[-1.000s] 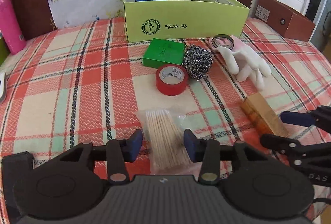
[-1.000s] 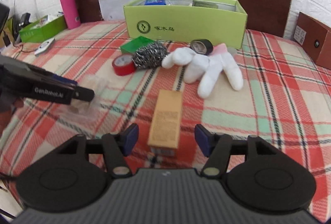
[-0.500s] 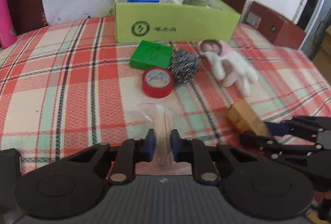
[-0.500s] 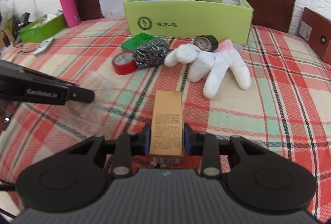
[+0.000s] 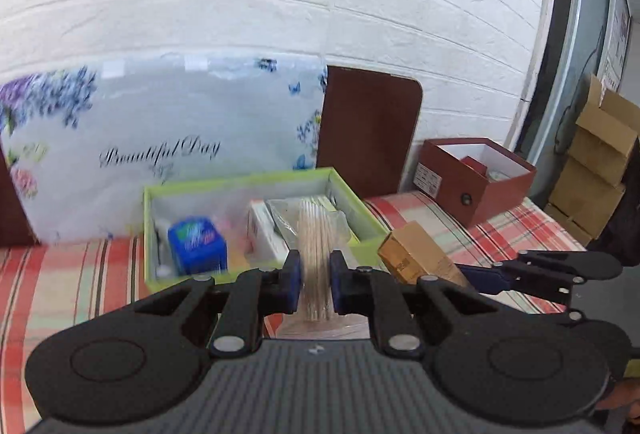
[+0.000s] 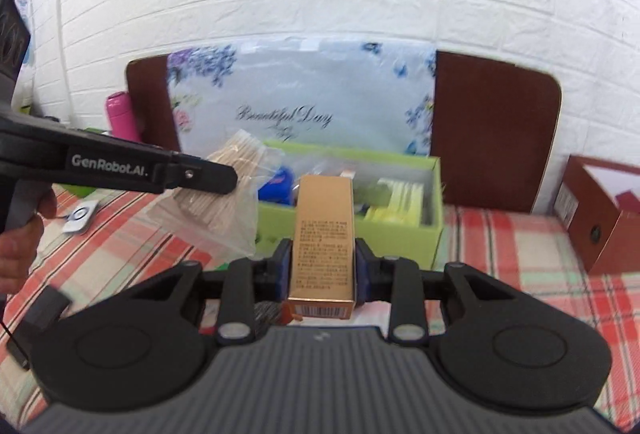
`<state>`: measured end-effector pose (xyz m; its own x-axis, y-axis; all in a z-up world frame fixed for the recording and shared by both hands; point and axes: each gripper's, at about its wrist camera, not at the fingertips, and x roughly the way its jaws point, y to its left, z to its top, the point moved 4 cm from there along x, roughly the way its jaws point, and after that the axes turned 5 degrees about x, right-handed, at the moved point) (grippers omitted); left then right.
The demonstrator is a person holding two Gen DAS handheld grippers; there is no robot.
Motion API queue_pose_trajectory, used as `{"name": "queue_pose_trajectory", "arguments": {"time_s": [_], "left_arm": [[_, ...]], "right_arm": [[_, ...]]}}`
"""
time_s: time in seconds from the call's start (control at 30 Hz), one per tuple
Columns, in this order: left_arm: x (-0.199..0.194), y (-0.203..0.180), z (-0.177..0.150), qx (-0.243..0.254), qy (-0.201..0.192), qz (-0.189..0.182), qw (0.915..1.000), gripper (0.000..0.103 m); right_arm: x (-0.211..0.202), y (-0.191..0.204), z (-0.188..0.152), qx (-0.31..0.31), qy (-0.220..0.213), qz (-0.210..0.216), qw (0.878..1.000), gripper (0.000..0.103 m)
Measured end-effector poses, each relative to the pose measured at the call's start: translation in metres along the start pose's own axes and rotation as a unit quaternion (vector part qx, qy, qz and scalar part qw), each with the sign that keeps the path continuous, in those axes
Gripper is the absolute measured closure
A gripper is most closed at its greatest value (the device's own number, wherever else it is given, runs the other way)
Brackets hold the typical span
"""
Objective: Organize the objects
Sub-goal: 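Lower toothpick bag with left tool into lime-green box while right tool drops tan box there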
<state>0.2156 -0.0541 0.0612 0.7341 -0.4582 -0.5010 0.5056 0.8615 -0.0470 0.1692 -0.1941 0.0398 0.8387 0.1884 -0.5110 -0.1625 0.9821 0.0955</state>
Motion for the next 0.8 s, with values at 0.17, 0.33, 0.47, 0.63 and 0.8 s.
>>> {"name": "queue_pose_trajectory", "arguments": {"time_s": [0.17, 0.33, 0.47, 0.63, 0.8], "left_arm": [[0.068, 0.022, 0.023, -0.002, 0.043, 0.008, 0.999, 0.088], [0.127, 0.038, 0.026, 0.026, 0.088, 0.028, 0.9954, 0.088], [0.158, 0.055, 0.016, 0.043, 0.115, 0.061, 0.9906, 0.088], [0.178, 0.088, 0.009, 0.023, 0.12, 0.095, 0.9879, 0.086], [0.186, 0.098, 0.006, -0.004, 0.115, 0.087, 0.9896, 0.086]], "right_arm": [[0.05, -0.032, 0.025, 0.007, 0.013, -0.037, 0.999, 0.072], [0.103, -0.054, 0.031, 0.001, 0.04, -0.058, 0.998, 0.072], [0.148, -0.061, 0.026, 0.003, 0.067, -0.059, 0.996, 0.072], [0.184, -0.052, 0.03, 0.011, 0.06, -0.035, 0.998, 0.072], [0.205, -0.037, 0.03, 0.008, 0.053, -0.015, 0.998, 0.072]]}}
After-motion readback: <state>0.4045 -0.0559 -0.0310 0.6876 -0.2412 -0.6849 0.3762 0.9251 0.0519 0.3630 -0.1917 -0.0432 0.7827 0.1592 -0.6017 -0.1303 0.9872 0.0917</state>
